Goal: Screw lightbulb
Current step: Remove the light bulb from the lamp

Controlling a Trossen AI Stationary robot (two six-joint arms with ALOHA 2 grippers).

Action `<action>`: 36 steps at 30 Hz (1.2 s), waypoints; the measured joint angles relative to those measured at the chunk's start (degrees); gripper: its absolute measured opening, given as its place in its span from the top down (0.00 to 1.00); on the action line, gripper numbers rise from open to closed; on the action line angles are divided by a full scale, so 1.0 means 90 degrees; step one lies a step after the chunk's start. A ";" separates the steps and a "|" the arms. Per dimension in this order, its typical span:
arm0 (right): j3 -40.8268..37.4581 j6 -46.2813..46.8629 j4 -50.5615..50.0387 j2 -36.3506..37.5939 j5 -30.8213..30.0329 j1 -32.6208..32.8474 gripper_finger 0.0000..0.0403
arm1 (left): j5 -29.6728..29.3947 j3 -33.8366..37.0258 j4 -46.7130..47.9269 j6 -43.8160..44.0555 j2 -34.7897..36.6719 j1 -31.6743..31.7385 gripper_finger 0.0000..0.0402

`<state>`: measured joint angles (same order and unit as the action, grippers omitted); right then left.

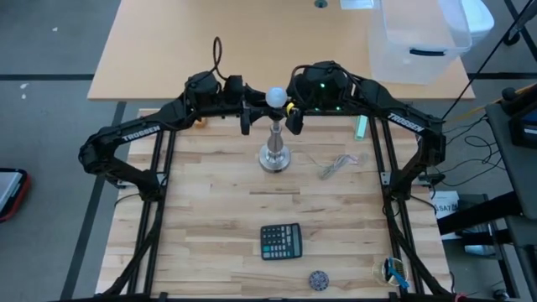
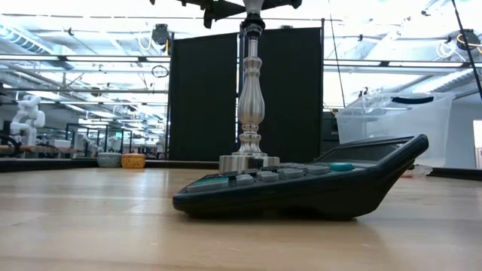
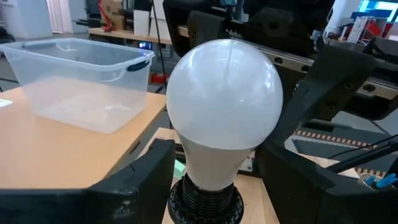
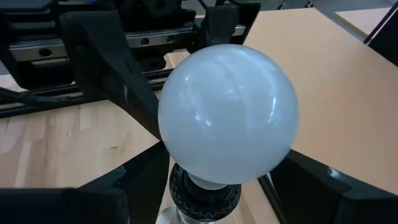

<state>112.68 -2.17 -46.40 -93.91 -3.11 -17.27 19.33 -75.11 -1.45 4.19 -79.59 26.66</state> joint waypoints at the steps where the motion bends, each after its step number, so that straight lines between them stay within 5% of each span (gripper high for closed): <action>1: 0.0000 0.0000 0.0036 0.0000 -0.0004 -0.0002 0.37 | 0.0001 0.0000 -0.0020 0.0000 0.0000 0.0018 0.42; 10: 0.0000 -0.0012 0.0125 0.0002 -0.0035 -0.0001 0.48 | -0.0004 -0.0029 -0.0201 0.0017 0.0005 -0.0006 0.42; 36: 0.0000 0.0055 -0.0221 -0.0005 0.0108 0.0021 0.49 | -0.0091 -0.0051 0.0153 0.0018 0.0007 -0.0115 0.42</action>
<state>112.68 -1.68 -48.39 -93.95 -2.13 -17.08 18.50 -75.57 -0.08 4.35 -79.53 25.62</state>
